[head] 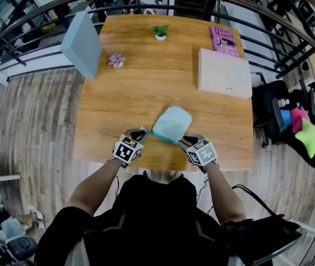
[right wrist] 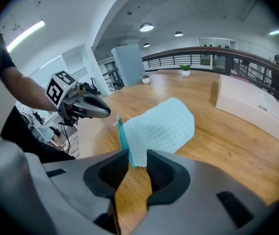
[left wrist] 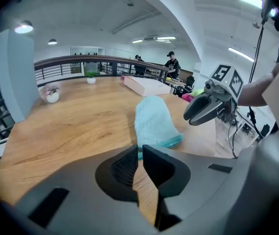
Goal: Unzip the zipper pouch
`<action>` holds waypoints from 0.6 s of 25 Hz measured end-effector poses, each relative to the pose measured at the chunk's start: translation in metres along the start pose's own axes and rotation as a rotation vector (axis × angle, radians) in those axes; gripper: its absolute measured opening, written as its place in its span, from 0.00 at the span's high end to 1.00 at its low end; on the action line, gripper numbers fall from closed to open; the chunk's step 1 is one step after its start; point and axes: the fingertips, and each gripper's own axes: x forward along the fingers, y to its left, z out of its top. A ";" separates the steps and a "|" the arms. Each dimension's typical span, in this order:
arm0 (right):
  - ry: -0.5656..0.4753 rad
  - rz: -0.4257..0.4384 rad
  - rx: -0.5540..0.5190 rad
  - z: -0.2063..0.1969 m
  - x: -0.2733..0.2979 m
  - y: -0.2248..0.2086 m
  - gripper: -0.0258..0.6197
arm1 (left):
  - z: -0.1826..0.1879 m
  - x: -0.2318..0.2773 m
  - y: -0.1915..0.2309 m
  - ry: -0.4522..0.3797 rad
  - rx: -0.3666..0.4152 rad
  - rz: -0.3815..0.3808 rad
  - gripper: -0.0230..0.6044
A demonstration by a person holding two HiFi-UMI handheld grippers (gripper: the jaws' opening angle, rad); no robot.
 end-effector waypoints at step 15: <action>-0.411 -0.079 -0.147 0.145 -0.160 0.003 0.77 | 0.166 -0.124 -0.013 -0.477 0.000 0.070 0.91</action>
